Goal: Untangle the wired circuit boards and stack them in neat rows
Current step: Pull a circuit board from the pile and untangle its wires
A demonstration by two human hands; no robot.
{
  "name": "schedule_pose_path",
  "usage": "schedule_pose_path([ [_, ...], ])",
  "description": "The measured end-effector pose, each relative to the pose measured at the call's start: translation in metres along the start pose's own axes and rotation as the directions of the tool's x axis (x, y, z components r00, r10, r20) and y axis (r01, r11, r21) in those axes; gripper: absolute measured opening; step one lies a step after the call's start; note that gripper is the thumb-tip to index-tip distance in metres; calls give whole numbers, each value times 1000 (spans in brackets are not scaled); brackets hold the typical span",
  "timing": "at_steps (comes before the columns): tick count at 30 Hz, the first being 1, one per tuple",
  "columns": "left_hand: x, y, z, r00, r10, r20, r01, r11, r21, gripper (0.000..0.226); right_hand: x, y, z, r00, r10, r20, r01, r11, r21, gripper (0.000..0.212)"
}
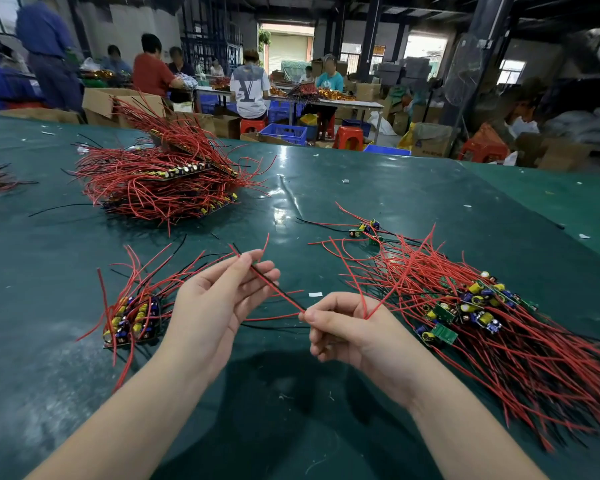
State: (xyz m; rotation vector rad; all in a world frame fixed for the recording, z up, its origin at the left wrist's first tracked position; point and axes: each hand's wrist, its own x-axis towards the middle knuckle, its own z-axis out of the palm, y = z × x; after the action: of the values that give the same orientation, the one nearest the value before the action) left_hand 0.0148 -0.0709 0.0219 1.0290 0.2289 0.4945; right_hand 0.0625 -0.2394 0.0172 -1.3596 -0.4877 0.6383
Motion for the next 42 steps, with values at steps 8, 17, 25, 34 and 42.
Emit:
schedule_pose_path([
  [8,4,4,-2,998,-60,18,61,997,-45,20,2,2,-7,996,-43,-72,38,997,-72,10],
  [17,1,7,1,982,-188,24,189,978,-91,20,3,2,-10,997,-21,-72,12,992,-125,15],
  [25,1,3,3,991,-129,28,131,986,-103,20,1,0,-6,998,-50,-39,47,995,-90,18],
  [34,-7,-8,7,982,-23,190,28,999,-23,24,5,7,5,981,-11,-193,32,994,108,16],
  [42,-6,-5,6,993,-103,65,105,994,-24,16,0,7,14,998,-57,12,56,995,77,15],
])
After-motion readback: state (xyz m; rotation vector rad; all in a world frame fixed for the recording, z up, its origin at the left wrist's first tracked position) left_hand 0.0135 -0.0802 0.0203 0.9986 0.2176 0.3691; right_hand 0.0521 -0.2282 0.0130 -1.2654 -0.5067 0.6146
